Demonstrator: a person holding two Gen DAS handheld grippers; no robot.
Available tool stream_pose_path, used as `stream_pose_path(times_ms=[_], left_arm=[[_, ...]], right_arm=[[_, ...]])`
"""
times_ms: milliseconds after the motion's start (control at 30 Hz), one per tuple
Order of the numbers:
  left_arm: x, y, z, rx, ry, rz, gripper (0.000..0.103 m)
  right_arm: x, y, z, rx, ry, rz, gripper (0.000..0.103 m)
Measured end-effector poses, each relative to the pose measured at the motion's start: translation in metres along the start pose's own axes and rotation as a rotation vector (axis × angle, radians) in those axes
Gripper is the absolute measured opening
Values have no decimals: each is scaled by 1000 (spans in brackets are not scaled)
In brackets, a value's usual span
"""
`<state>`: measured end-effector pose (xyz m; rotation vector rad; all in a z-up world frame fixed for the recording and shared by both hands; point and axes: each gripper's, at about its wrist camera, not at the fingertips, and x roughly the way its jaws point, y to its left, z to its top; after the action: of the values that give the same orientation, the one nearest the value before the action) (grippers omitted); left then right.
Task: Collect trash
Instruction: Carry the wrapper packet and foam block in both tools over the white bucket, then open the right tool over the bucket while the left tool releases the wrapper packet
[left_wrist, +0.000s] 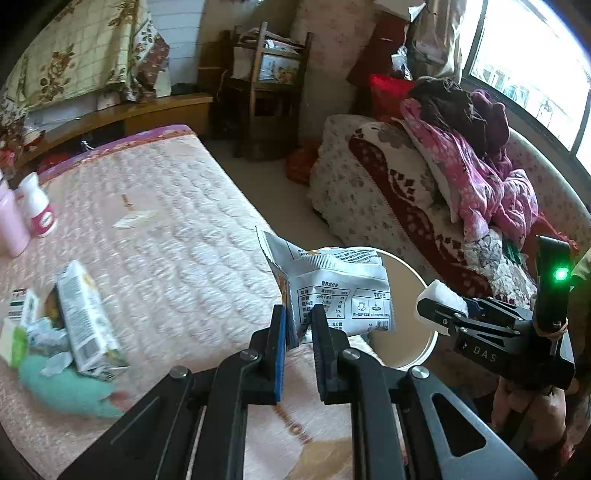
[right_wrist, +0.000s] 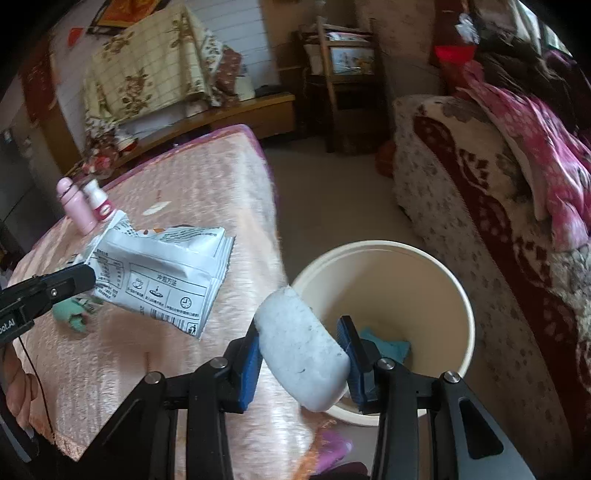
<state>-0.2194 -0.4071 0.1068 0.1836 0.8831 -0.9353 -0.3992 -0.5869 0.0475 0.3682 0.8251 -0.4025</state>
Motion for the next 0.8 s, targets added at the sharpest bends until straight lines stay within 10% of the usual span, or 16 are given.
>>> stream_pose_path(times_ms=[800], left_arm=[[71, -50, 11, 49, 87, -2, 14]], right_arm=[[23, -58, -1, 118, 21, -44, 42]])
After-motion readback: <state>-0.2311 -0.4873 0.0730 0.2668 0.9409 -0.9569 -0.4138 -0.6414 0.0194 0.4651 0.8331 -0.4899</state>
